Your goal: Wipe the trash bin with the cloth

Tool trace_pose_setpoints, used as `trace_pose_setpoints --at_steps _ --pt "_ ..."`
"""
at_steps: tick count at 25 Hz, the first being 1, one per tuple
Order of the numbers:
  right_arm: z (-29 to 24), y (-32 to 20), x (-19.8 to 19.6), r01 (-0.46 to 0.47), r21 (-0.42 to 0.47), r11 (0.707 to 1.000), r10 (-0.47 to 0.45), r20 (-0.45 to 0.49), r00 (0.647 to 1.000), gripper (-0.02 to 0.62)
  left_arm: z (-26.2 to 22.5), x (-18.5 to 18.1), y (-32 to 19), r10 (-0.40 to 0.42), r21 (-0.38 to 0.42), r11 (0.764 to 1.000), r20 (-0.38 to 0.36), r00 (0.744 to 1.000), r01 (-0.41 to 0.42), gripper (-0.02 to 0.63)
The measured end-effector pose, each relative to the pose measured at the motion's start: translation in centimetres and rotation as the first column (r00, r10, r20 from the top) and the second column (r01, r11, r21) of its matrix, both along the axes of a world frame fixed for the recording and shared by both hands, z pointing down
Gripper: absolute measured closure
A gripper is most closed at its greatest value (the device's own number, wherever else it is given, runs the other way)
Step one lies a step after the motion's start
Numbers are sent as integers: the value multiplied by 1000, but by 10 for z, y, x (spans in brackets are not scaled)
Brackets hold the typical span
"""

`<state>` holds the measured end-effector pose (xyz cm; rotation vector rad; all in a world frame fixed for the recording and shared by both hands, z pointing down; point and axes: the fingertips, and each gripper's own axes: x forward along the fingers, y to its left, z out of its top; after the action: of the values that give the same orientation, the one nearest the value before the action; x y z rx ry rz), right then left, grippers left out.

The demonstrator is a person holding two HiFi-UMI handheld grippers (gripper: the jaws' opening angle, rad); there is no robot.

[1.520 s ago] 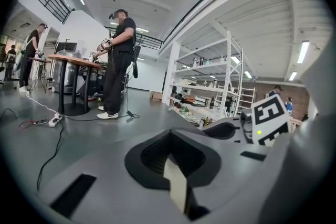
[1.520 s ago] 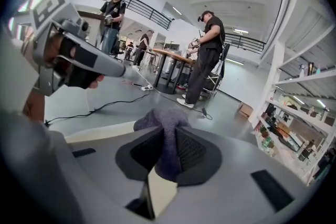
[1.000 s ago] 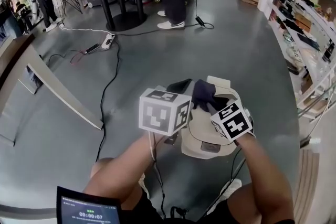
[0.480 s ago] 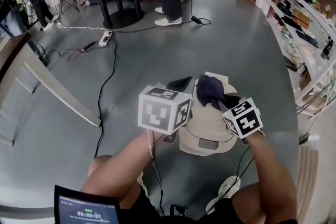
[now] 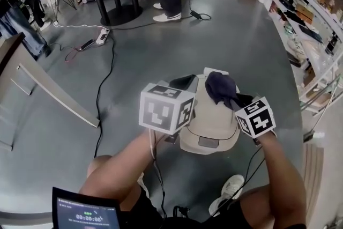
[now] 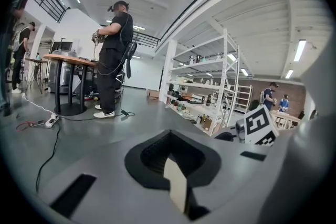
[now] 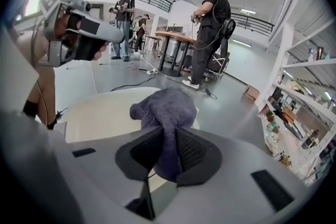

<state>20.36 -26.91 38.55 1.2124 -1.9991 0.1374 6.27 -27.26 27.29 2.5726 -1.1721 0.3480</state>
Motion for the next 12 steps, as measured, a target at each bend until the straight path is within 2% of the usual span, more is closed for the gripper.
trace_pose_setpoints --at_steps 4,12 --pt "4 4 11 -11 -3 1000 11 -45 999 526 2 3 2 12 -3 1000 0 1000 -12 604" --pt "7 11 28 -52 -29 998 50 -60 997 526 -1 4 3 31 -2 1000 1 1000 -31 604"
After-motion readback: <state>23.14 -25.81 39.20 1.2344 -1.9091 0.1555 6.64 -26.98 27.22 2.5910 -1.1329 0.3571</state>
